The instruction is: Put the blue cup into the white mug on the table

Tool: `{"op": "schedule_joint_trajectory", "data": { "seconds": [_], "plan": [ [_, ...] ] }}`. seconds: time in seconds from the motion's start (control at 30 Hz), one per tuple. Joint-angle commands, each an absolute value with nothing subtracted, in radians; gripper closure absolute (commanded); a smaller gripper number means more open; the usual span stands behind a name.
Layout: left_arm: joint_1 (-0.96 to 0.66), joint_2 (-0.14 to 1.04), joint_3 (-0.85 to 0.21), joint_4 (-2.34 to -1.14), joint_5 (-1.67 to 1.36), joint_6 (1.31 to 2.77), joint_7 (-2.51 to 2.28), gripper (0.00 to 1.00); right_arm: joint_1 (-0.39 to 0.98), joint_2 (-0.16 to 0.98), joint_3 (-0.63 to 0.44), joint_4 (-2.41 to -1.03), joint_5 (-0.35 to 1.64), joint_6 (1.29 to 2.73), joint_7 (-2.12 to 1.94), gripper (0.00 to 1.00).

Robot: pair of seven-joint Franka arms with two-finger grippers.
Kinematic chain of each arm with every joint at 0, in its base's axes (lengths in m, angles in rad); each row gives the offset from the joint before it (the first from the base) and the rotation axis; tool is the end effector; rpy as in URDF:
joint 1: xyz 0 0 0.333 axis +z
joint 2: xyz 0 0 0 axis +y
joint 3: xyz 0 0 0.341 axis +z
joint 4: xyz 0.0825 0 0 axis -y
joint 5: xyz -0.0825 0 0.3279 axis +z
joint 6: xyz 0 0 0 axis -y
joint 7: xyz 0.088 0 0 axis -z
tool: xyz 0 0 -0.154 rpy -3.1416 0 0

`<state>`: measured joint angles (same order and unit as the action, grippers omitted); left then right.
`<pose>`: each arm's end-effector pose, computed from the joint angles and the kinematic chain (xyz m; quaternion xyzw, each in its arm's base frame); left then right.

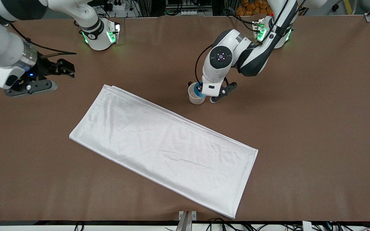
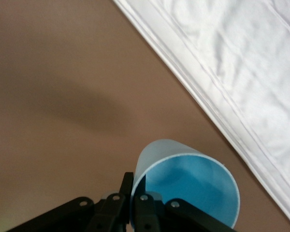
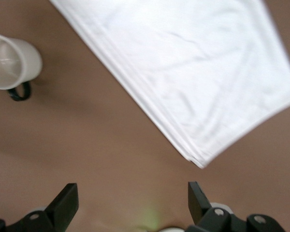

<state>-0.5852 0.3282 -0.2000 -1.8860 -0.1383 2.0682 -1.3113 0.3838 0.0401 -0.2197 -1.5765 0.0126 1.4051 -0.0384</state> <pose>0.3950 -0.4042 0.3383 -0.9480 -0.2968 0.1136 0.0159 0.4738 0.0828 0.5692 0.9894 0.1005 -0.1050 0.0047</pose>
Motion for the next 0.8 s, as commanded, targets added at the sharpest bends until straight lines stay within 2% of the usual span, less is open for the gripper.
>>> {"op": "schedule_joint_trajectory", "data": {
  "seconds": [0.0, 0.4, 0.57, 0.6, 0.63, 0.7, 0.73, 0.77],
  "plan": [
    [-0.614, 0.353, -0.193, -1.865, -0.121, 2.059, -1.362, 1.0, 0.258, 0.037, -0.155, -1.578, 0.034, 1.42, -0.043, 0.0],
    [-0.657, 0.436, -0.192, -1.807, -0.121, 2.063, -1.399, 1.0, 0.181, 0.029, -0.182, -1.6, 0.032, 1.47, -0.109, 0.0],
    [-0.655, 0.465, -0.19, -1.781, -0.121, 2.065, -1.399, 1.0, 0.175, -0.008, -0.196, -1.649, 0.031, 1.483, -0.109, 0.0],
    [-0.653, 0.472, -0.19, -1.775, -0.121, 2.065, -1.393, 0.79, 0.169, -0.017, -0.199, -1.663, 0.031, 1.496, -0.109, 0.0],
    [-0.649, 0.477, -0.189, -1.77, -0.12, 2.065, -1.379, 0.51, 0.167, -0.026, -0.199, -1.675, 0.031, 1.505, -0.11, 0.0],
    [-0.647, 0.482, -0.189, -1.769, -0.12, 2.065, -1.368, 0.07, 0.164, -0.032, -0.207, -1.693, 0.031, 1.519, -0.126, 0.0],
    [-0.649, 0.483, -0.189, -1.767, -0.12, 2.065, -1.364, 0.0, 0.164, -0.034, -0.213, -1.697, 0.031, 1.523, -0.136, 0.0],
    [-0.652, 0.483, -0.187, -1.767, -0.121, 2.065, -1.365, 0.0, 0.163, -0.037, -0.218, -1.698, 0.031, 1.528, -0.146, 0.0]
  ]
}}
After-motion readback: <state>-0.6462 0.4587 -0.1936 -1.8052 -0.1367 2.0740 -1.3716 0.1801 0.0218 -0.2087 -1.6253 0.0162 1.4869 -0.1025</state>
